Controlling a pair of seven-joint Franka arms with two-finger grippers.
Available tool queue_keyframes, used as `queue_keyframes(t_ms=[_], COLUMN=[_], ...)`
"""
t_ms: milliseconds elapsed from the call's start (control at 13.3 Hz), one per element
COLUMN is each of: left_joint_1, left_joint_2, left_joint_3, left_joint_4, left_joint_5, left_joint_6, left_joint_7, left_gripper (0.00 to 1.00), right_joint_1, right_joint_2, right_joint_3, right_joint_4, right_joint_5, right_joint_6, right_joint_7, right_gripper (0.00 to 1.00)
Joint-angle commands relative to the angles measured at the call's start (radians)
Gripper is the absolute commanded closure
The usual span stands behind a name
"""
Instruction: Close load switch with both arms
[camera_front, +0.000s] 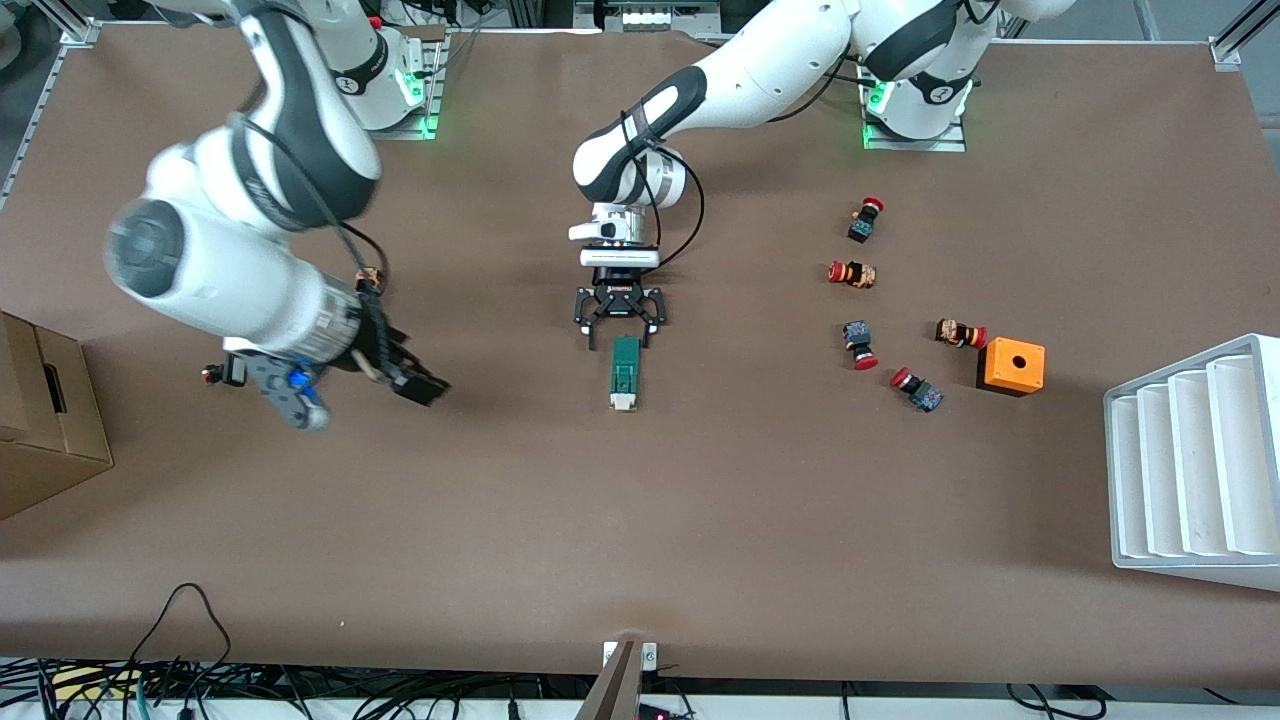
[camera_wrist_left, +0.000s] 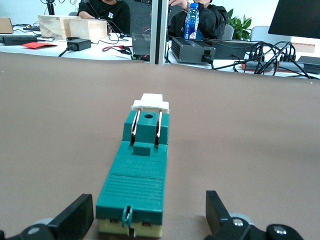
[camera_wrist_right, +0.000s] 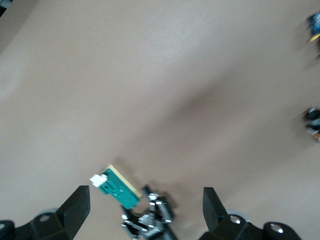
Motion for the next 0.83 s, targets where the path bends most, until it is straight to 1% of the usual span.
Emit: queue_keyframes(t_ms=[0,75,151,377,528,603,754], left_joint_1=[0.027,0.030,0.030,0.029,0.026,0.032,0.041], left_joint_2=[0.003,-0.010,-0.022,-0.053,-0.074,-0.088,-0.128], left_joint_3=[-0.007,-0.009,-0.010,-0.016,-0.027,-0.042,-0.047], left_joint_4=[0.006,0.004,0.002,-0.001,-0.001,-0.001,-0.017], left_joint_5=[-0.018,-0.035,-0.050,-0.086,-0.133,-0.143,-0.194], left_joint_6=[0.010,0.012,0.012,0.013,0.013,0.013,0.021], left_joint_7=[0.046,0.063,0.069,0.091,0.126,0.144,0.187], left_gripper=[0.00,0.00,0.00,0.00,0.00,0.00,0.00], right_joint_1=[-0.077,-0.098,-0.130,-0.200,-0.227,-0.243,-0.276], right_joint_2=[-0.161,-0.184,-0.198,-0.247,-0.271,-0.279,-0.291], right_joint_3=[0.016,0.016,0.016,0.016,0.013,0.007,0.002], right_joint_4=[-0.153,-0.161,-0.158,-0.164,-0.164,-0.162,-0.159], right_joint_5=[-0.018,-0.024,-0.053,-0.105,-0.187,-0.197,-0.205], right_joint_6=[-0.026,-0.061,-0.101,-0.165,-0.210,-0.218,-0.238], right_joint_7=[-0.233,-0.302,-0.365,-0.583,-0.747,-0.807,-0.899], right_gripper=[0.00,0.00,0.00,0.00,0.00,0.00,0.00])
